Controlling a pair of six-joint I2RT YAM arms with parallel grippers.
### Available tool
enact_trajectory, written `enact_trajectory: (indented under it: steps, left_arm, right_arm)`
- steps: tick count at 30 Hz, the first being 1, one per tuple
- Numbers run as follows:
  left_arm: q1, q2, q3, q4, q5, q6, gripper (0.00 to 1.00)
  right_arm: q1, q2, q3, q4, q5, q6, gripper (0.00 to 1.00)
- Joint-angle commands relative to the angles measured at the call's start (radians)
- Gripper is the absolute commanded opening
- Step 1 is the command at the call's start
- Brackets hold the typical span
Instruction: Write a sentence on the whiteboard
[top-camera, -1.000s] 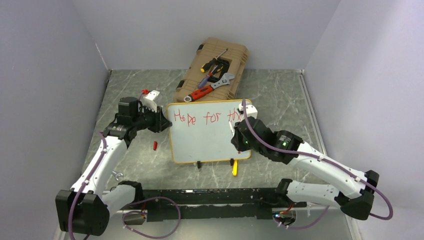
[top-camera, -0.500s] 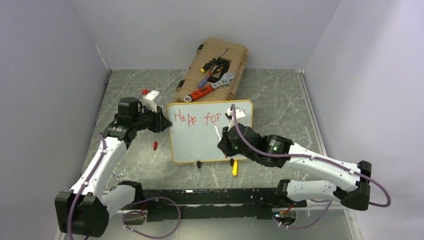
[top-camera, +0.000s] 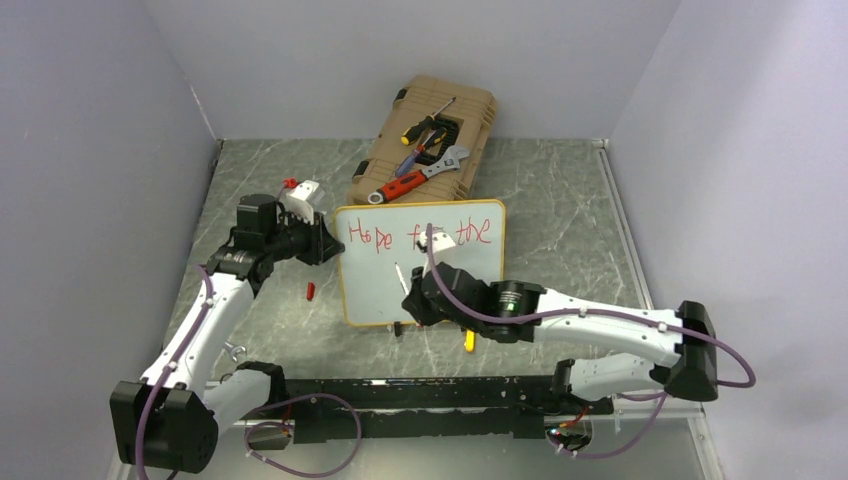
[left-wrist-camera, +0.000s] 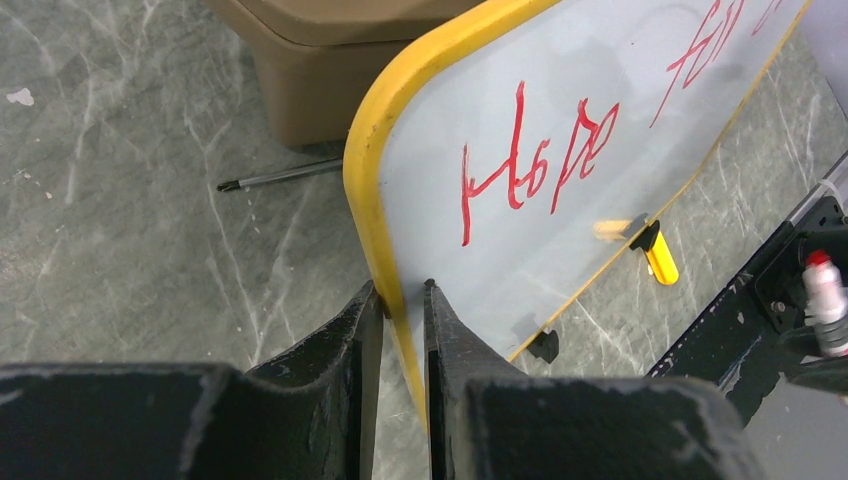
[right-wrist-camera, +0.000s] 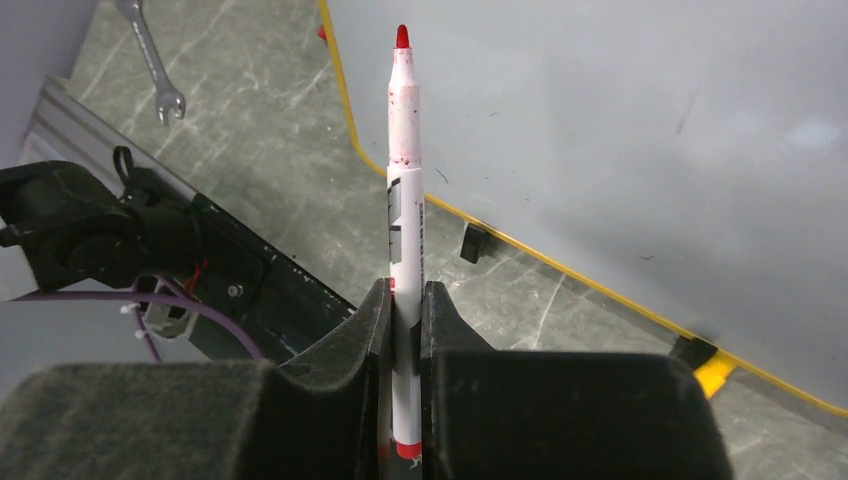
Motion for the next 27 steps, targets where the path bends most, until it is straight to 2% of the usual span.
enact_trajectory:
  steps: [1, 20, 27]
  left_arm:
    - [-0.007, 0.015, 0.020, 0.019, 0.000, 0.022, 0.00]
    - [-0.017, 0.003, 0.018, 0.019, -0.004, 0.025, 0.00]
    - [-0.021, -0.006, 0.016, 0.019, -0.004, 0.024, 0.00]
  right_arm:
    - [0.015, 0.058, 0.028, 0.097, 0.008, 0.005, 0.00]
    - [-0.015, 0.333, 0.204, 0.057, -0.077, -0.044, 0.00]
    - [-0.031, 0.360, 0.210, 0.065, -0.098, -0.038, 0.00]
